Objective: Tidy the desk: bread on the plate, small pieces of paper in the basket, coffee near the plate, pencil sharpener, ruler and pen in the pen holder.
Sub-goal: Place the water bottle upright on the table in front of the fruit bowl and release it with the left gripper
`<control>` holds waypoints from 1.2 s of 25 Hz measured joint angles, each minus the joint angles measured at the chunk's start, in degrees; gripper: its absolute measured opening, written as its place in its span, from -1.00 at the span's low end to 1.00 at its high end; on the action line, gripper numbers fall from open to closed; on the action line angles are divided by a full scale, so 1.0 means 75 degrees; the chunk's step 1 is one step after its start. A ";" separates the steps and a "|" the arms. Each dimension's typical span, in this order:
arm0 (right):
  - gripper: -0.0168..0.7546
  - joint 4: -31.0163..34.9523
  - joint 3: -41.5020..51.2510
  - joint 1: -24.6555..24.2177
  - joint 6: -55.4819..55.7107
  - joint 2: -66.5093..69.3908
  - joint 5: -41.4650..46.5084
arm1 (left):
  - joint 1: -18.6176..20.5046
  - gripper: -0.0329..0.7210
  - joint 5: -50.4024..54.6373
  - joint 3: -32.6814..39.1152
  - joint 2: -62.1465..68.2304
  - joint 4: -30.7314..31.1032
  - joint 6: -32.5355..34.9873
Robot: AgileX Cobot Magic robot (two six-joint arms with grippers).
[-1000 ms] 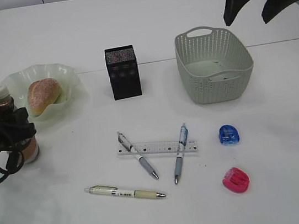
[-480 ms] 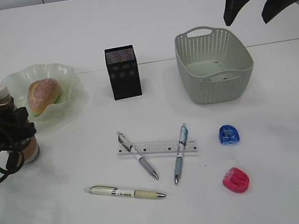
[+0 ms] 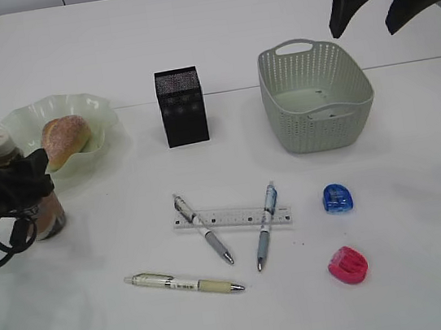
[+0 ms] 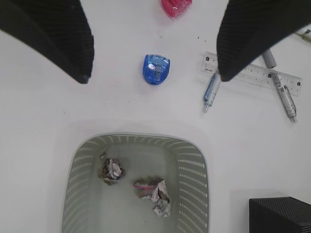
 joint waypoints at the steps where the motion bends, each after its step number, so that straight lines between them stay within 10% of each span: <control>1: 0.54 0.0000 0.0000 0.0000 0.0000 0.0000 0.0000 | 0.0000 0.43 -0.0019 0.0000 0.0000 0.0000 0.0000; 15: 0.54 0.0000 0.0000 0.0000 -0.0014 0.0000 0.0000 | 0.0000 0.44 0.0100 0.0000 -0.1346 0.0143 0.0385; 30: 0.54 0.0000 0.0000 0.0000 -0.0014 0.0000 0.0000 | 0.0000 0.44 0.5979 0.0058 -0.5047 0.0358 0.0433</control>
